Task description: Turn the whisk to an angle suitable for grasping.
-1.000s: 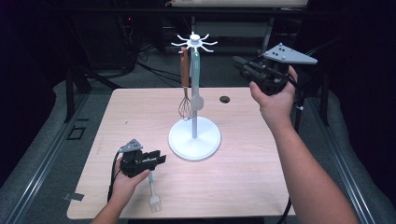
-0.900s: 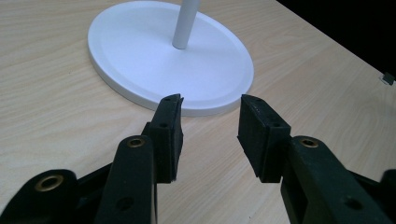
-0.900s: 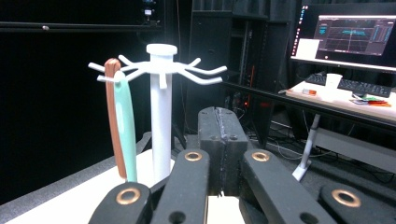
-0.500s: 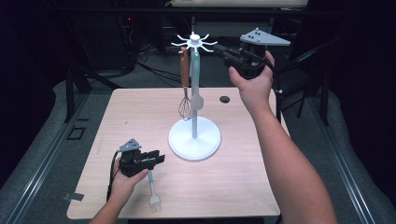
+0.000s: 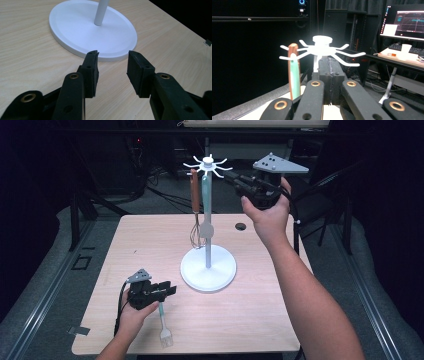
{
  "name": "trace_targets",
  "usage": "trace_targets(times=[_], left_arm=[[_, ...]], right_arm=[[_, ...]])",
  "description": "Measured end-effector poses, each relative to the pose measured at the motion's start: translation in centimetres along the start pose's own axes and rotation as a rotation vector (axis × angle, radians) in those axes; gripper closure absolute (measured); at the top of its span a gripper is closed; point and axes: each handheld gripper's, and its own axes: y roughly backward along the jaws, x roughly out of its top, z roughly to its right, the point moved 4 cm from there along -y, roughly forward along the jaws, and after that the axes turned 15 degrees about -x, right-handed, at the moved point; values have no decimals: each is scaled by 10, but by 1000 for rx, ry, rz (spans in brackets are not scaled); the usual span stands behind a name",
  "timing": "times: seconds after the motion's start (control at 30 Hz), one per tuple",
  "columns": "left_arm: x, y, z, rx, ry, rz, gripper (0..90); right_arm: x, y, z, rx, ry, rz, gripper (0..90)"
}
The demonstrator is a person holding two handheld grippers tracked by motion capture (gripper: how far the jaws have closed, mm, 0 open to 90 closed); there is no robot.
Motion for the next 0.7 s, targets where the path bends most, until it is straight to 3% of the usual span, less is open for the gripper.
trace_targets(times=[0.7], left_arm=[[-1,1,-2,3,3,0,612]], right_arm=[[2,1,-31,36,40,15,900]])
